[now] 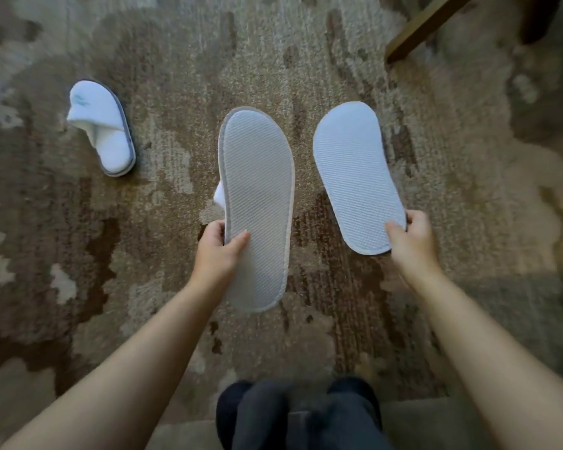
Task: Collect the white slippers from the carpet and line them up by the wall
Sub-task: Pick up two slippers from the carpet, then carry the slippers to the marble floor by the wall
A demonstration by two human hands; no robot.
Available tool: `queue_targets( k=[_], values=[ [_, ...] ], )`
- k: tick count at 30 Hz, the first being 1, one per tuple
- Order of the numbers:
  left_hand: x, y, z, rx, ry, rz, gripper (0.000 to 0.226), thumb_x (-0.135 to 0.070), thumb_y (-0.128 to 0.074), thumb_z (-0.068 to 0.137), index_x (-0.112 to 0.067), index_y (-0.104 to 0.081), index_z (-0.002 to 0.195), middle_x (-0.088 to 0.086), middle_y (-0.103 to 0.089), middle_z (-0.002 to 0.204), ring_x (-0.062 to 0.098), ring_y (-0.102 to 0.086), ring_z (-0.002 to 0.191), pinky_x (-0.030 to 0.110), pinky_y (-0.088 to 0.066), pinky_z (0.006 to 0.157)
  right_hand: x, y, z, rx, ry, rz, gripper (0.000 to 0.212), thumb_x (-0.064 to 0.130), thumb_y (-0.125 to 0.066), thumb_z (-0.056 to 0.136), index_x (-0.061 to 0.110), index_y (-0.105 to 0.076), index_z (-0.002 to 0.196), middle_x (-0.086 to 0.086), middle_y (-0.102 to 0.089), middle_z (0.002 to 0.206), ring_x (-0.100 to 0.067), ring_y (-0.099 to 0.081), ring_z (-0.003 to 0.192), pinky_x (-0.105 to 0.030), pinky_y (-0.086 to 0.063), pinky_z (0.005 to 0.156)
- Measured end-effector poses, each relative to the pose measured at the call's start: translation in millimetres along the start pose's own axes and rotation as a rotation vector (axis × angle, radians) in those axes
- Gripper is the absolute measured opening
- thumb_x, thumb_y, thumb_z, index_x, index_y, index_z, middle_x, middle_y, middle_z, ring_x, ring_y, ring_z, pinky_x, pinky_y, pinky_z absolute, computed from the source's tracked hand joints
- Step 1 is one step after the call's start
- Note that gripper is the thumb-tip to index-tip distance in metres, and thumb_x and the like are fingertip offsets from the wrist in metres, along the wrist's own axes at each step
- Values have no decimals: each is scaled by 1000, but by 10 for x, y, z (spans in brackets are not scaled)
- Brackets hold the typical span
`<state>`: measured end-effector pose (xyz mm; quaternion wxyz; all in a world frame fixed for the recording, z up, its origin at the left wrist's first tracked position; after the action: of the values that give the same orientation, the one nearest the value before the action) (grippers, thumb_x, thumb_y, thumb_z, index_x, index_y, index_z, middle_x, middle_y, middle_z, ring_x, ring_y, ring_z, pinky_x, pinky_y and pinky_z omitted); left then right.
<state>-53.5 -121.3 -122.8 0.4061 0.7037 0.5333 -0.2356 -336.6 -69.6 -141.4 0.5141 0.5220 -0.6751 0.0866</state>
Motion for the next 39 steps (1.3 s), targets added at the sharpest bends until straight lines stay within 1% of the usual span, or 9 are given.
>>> queue_targets(
  k=[5,8,12,19,24,27,31,35,39],
  values=[
    [-1402,305,-1032,26,-24,-18,13,-17,-53,86,-14,-47,97,-9,-55,84,8,-54,77,24,-42,59,1315,924,-1032,36,51,59,10,14,-46,89,17,-40,96,3,-51,89,-6,-50,75,-17,-37,59],
    [-2276,517,-1636,54,-49,-14,13,-18,-53,86,-14,-48,97,-7,-56,85,11,-55,79,26,-46,63,2113,1489,-1575,31,38,172,13,13,-50,87,19,-42,95,7,-54,86,1,-53,76,-15,-42,58],
    [-3290,638,-2258,97,-118,-27,15,-17,-55,85,-13,-48,97,-5,-56,86,15,-55,80,33,-47,68,2971,2148,-2109,30,45,351,19,3,-56,81,16,-46,91,7,-58,84,5,-63,63,-8,-46,45],
    [-4355,329,-2817,293,-253,-69,16,-14,-58,82,-13,-50,95,-6,-58,83,9,-57,74,26,-46,59,3625,3038,-2802,-154,99,404,31,2,-59,78,32,-57,74,16,-62,81,-3,-64,73,-19,-53,64],
    [-4695,21,-3158,572,-346,46,9,-17,-59,82,-21,-52,85,-6,-60,83,11,-59,75,26,-46,57,3551,3400,-3500,-484,-7,466,26,4,-58,80,21,-49,97,11,-56,88,-11,-55,88,-32,-49,79],
    [-4749,-112,-3557,768,-397,155,15,-17,-59,82,-16,-51,94,-5,-60,84,14,-59,77,29,-47,60,3400,3476,-4152,-692,-53,541,23,8,-58,81,22,-48,97,10,-56,90,-14,-54,89,-29,-49,72],
    [-4565,-190,-4296,996,-431,320,19,-20,-58,82,-16,-50,99,-5,-59,87,15,-58,80,34,-48,68,3088,3497,-5202,-976,-160,631,22,6,-56,80,18,-49,96,8,-56,87,-18,-54,87,-34,-47,71],
    [-4228,-164,-5233,1233,-526,482,21,-22,-56,83,-14,-52,101,2,-59,94,19,-56,81,38,-44,71,2780,3409,-6395,-1247,-254,708,22,5,-55,81,17,-48,99,12,-52,86,-7,-51,79,-30,-46,68],
    [-3703,-1,-6235,1431,-660,635,19,-25,-55,83,-18,-47,98,-2,-53,93,11,-50,73,32,-43,63,2472,3133,-7626,-1473,-317,767,22,3,-53,82,16,-46,99,11,-52,85,-7,-51,77,-23,-45,63]
  ],
)
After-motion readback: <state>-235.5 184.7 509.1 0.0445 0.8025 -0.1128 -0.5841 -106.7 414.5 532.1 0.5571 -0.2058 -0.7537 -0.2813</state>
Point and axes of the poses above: each hand's wrist, its own z-axis towards the middle knuckle, its own y-axis out of the back of the hand, x = y × z, the point moved 7 cm from there along z, towards the middle knuckle
